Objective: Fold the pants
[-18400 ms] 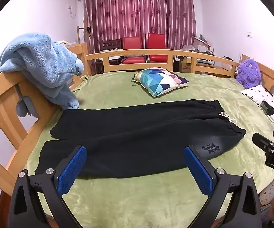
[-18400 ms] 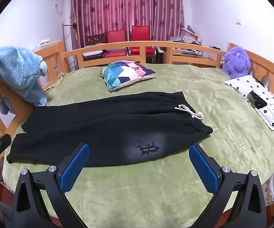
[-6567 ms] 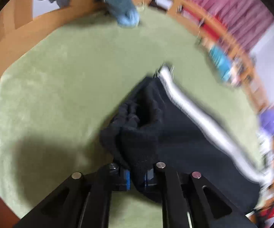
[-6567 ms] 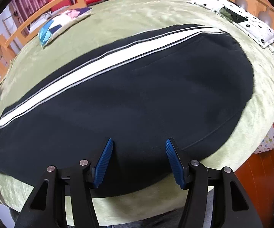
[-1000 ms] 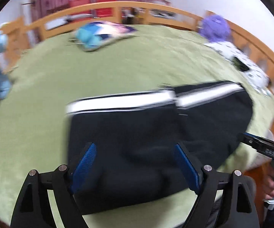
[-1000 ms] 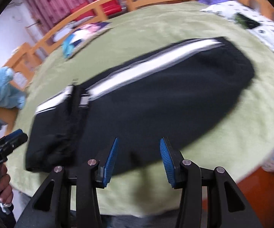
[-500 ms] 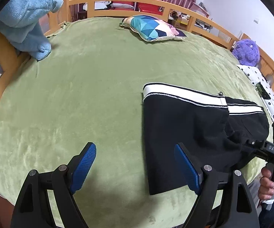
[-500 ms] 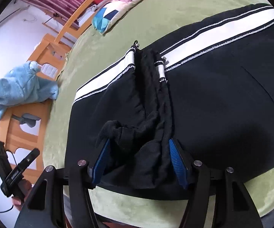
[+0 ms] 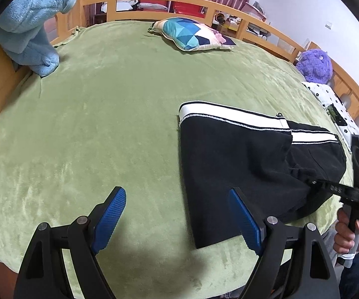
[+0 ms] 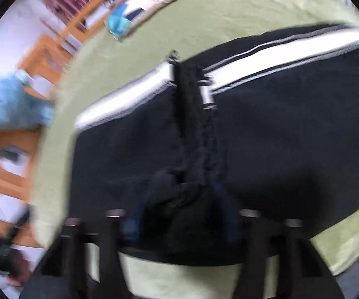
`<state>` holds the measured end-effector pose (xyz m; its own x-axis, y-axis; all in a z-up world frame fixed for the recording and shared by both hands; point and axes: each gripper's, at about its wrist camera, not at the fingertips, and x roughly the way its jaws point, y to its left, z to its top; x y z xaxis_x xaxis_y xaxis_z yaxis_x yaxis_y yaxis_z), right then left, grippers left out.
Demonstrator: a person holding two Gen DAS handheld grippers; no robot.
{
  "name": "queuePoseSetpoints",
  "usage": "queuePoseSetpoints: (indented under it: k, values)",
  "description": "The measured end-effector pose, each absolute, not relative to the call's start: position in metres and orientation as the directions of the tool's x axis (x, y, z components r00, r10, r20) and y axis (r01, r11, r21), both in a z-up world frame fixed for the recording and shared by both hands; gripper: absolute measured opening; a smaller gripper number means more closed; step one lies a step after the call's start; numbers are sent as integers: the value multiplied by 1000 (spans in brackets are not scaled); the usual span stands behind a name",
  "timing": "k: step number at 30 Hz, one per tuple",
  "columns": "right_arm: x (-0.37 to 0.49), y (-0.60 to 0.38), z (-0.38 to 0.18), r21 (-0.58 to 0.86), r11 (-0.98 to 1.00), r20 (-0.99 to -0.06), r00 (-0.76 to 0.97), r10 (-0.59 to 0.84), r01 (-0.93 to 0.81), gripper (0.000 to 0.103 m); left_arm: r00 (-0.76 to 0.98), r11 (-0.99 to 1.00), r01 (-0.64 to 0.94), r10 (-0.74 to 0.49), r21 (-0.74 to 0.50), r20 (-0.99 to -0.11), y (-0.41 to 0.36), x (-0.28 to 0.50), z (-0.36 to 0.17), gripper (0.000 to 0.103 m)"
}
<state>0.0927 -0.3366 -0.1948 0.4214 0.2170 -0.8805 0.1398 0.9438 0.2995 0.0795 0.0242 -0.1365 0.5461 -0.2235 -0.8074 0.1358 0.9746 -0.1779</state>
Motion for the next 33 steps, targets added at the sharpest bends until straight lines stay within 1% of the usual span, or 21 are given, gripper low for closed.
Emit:
queuePoseSetpoints:
  k: [1, 2, 3, 4, 5, 6, 7, 8, 10, 12, 13, 15, 16, 18, 19, 20, 22, 26, 29, 32, 33]
  values:
    - [87, -338, -188, 303, 947, -864, 449, 228, 103, 22, 546, 975, 134, -221, -176, -808, 23, 79, -137, 83]
    - [78, -344, -179, 345, 936, -831, 487, 269, 72, 19, 549, 976, 130, -218, -175, -807, 24, 79, -137, 83]
    - [69, -355, -168, 402, 914, -787, 533, 312, 58, 19, 551, 976, 125, -217, -177, -806, 24, 79, -137, 83]
    - [63, -363, -162, 428, 902, -764, 558, 324, 63, 18, 549, 975, 122, -221, -185, -806, 24, 79, -137, 83]
    - [59, -369, -160, 419, 905, -764, 568, 305, 77, 18, 545, 974, 124, -228, -192, -807, 24, 80, -139, 83]
    - [58, -369, -164, 374, 923, -789, 553, 268, 87, 19, 539, 972, 126, -234, -197, -809, 23, 82, -140, 83]
    - [58, -369, -172, 350, 933, -813, 523, 256, 87, 21, 533, 971, 127, -238, -202, -812, 20, 83, -142, 83]
    - [60, -366, -188, 337, 937, -847, 464, 261, 89, 30, 528, 971, 130, -240, -201, -815, 17, 85, -145, 83]
    - [59, -361, -211, 322, 943, -887, 378, 267, 89, 34, 514, 972, 140, -234, -188, -825, 11, 86, -148, 83]
    - [53, -360, -202, 311, 949, -876, 399, 270, 40, 36, 512, 971, 159, -235, -178, -826, 6, 85, -149, 83]
    - [52, -361, -194, 309, 950, -870, 413, 268, 35, 39, 513, 971, 166, -233, -171, -826, 4, 85, -149, 83]
    - [49, -367, -169, 289, 957, -835, 497, 236, 31, 42, 511, 973, 171, -224, -157, -830, 3, 86, -149, 83]
    - [49, -368, -159, 274, 961, -817, 534, 218, 26, 46, 507, 973, 171, -222, -155, -833, 1, 88, -149, 83]
    - [58, -365, -150, 257, 966, -797, 564, 216, -7, 47, 501, 972, 171, -225, -159, -836, 1, 90, -150, 83]
    - [66, -363, -149, 251, 968, -800, 559, 219, -20, 44, 501, 972, 172, -225, -159, -835, 0, 90, -149, 83]
    - [75, -358, -151, 236, 971, -805, 553, 215, -35, 38, 503, 973, 172, -223, -156, -835, 0, 90, -149, 83]
    - [89, -348, -155, 198, 977, -815, 541, 207, -75, 31, 504, 974, 170, -215, -147, -837, 1, 91, -148, 83]
    - [111, -336, -169, 150, 981, -828, 527, 191, -119, 31, 504, 975, 161, -212, -151, -837, 8, 91, -148, 83]
    - [132, -340, -177, 104, 990, -841, 523, 138, -93, 32, 501, 976, 151, -211, -155, -839, 14, 93, -148, 83]
    - [143, -344, -180, 129, 988, -833, 530, 156, -88, 32, 497, 977, 144, -211, -160, -842, 17, 97, -150, 83]
    - [146, -345, -181, 146, 985, -832, 529, 170, -88, 29, 496, 976, 144, -212, -162, -842, 17, 98, -151, 83]
